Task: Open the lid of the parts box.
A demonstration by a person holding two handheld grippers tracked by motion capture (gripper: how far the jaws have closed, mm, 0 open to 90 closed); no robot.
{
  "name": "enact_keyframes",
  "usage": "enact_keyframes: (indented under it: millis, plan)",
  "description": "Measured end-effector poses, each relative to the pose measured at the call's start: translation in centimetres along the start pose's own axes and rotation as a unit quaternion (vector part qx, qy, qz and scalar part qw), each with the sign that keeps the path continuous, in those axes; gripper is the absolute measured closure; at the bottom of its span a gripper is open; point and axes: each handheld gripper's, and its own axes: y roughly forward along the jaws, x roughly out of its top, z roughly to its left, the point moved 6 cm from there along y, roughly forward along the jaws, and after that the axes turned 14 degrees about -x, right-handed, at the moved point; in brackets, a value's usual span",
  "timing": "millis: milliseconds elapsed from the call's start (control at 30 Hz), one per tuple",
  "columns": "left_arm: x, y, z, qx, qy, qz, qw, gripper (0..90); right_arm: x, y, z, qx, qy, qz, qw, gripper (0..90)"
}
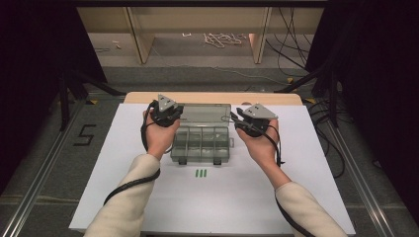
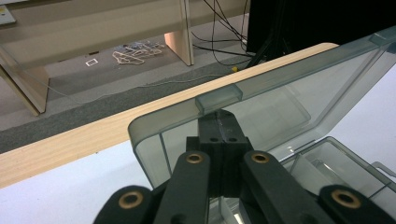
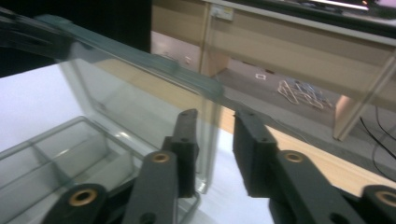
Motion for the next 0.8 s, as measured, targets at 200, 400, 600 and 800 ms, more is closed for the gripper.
enact_keyframes:
  millis: [200, 400, 600, 800]
  plan:
    - [0.0, 0.2, 0.1, -0.001, 0.003, 0.003, 1.0000, 90.0, -0.5, 1.4, 0.6, 0.006, 0.003, 0.026, 0.9996, 66.6]
    - [-0.4, 0.1, 0.1, -0.004, 0.007, 0.008, 0.9999, 90.0, 0.0, 2.3, 1.0, -0.006, 0.004, 0.019, 0.9998, 72.9]
    - [-0.9, -1.4, -0.6, -0.017, 0.024, 0.000, 0.9996, 89.1, 0.4, 2.6, 1.1, -0.019, 0.012, 0.016, 0.9996, 80.4]
    - [-1.4, -3.4, -0.7, -0.012, 0.041, -0.015, 0.9990, 78.0, 0.4, 2.6, 1.0, -0.024, 0.014, 0.016, 0.9995, 81.7]
